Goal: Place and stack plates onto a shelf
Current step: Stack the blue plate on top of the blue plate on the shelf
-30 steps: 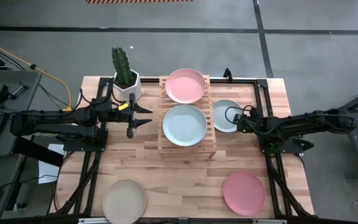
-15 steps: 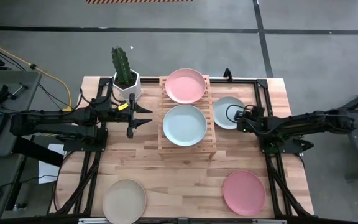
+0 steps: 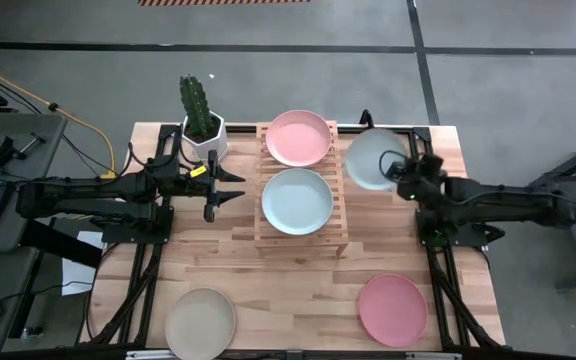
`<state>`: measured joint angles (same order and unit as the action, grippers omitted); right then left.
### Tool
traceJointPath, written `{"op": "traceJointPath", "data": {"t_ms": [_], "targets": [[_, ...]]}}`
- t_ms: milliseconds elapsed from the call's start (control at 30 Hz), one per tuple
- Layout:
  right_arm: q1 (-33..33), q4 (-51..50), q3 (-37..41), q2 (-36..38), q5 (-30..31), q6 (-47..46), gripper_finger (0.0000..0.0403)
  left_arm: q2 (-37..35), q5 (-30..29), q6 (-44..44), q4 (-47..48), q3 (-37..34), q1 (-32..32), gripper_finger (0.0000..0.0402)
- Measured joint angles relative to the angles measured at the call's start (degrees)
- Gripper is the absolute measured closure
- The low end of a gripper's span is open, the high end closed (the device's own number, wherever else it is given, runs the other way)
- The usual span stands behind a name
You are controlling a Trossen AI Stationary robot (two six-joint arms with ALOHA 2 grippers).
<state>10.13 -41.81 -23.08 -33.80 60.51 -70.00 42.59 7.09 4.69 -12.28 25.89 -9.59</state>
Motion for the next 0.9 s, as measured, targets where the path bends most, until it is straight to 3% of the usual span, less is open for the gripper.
{"op": "traceJointPath", "data": {"t_ms": [100,200,267,367,467,600,900], "targets": [[0.02,-5.22,-6.4,2.32,3.89,2.66,0.0402,-0.01,0.0,0.0,0.01,0.0,0.0,0.0252],[0.02,-2.87,-12.37,3.21,4.74,10.68,0.0403,-0.02,0.0,0.0,0.01,0.0,0.0,0.0252],[-0.08,2.06,-15.83,3.11,2.23,17.72,0.0403,0.0,0.0,0.0,-0.01,0.0,0.0,0.0252],[-0.89,13.75,-18.54,1.14,-7.0,28.19,0.0403,-0.02,0.0,0.0,-0.03,0.0,-0.01,0.0252],[-2.51,22.68,-19.69,-3.38,-14.61,33.52,0.0403,0.0,0.0,0.0,-0.43,0.0,0.0,0.0252],[-5.29,25.73,-21.47,-12.24,-19.85,34.18,0.0403,0.0,0.0,-0.17,-0.97,0.0,-0.01,0.0252],[-10.26,26.55,-29.65,-27.58,-21.52,35.28,0.0403,0.0,0.0,-0.13,-0.96,0.0,-0.02,0.0252]]}}
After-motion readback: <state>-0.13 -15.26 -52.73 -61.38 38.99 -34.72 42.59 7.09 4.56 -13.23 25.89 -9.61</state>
